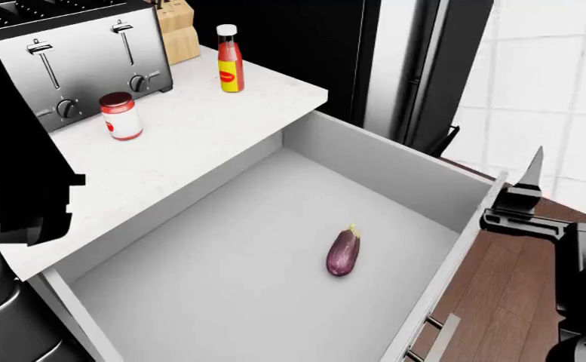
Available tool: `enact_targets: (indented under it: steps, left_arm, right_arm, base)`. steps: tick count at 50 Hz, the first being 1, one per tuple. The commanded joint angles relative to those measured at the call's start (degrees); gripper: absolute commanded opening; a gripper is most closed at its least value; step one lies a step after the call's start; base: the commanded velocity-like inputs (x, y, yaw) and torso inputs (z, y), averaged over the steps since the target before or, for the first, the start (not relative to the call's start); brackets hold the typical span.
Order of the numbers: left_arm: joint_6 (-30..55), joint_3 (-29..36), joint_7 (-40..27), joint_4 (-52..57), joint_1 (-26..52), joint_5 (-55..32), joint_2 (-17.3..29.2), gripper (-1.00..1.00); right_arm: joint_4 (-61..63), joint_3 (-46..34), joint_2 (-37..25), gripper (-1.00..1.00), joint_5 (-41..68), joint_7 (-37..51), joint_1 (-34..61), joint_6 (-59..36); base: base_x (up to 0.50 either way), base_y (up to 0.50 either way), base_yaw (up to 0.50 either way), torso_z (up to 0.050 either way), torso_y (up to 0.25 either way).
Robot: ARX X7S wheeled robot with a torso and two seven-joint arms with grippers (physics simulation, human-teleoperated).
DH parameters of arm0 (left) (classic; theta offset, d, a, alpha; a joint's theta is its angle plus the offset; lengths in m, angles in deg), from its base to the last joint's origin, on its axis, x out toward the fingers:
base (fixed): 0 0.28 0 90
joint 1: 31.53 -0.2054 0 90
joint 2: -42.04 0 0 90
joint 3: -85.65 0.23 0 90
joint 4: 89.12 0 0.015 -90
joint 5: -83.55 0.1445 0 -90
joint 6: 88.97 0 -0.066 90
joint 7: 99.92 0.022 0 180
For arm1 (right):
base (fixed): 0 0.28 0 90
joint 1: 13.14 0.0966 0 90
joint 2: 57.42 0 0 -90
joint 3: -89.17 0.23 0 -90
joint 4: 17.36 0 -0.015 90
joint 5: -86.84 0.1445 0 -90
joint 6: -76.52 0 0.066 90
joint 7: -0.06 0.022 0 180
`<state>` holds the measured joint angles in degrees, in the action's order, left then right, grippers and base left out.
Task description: Close the right drawer.
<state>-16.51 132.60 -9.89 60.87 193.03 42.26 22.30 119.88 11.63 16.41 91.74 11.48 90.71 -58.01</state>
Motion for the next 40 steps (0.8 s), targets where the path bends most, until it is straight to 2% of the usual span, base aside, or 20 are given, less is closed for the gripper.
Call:
enact_targets:
  steps: [1, 16, 20, 37, 40]
  left_arm:
    - [-0.01, 0.03, 0.00, 0.00, -0.20, 0.00, -0.05, 1.00]
    - [0.42, -0.85, 0.00, 0.00, -1.20, -0.21, -0.18, 1.00]
    - [0.50, -1.04, 0.00, 0.00, -1.24, -0.27, -0.21, 1.00]
    - [0.27, -0.04, 0.00, 0.00, -0.77, 0.11, -0.13, 1.00]
    - [0.19, -0.06, 0.00, 0.00, -1.18, 0.42, 0.06, 1.00]
  right_arm:
    - [-3.12, 2.08, 0.40, 1.00, 0.44, -0.41, -4.47, 4.97]
    - [-7.14, 4.23, 1.08, 1.00, 1.08, -0.61, -8.78, 8.99]
    - [-5.25, 4.21, 1.38, 1.00, 1.14, 0.08, -9.16, 6.71]
    - [-7.29, 4.86, 2.31, 1.00, 2.33, 0.06, -12.06, 7.41]
    - [-10.45, 5.20, 2.71, 1.00, 2.55, -0.37, -12.85, 10.33]
  base:
    - [0.00, 0.00, 0.00, 0.000, 0.000]
    - [0.00, 0.00, 0.00, 0.000, 0.000]
    - [0.00, 0.00, 0.00, 0.000, 0.000]
    - [0.00, 0.00, 0.00, 0.000, 0.000]
    - [0.00, 0.00, 0.00, 0.000, 0.000]
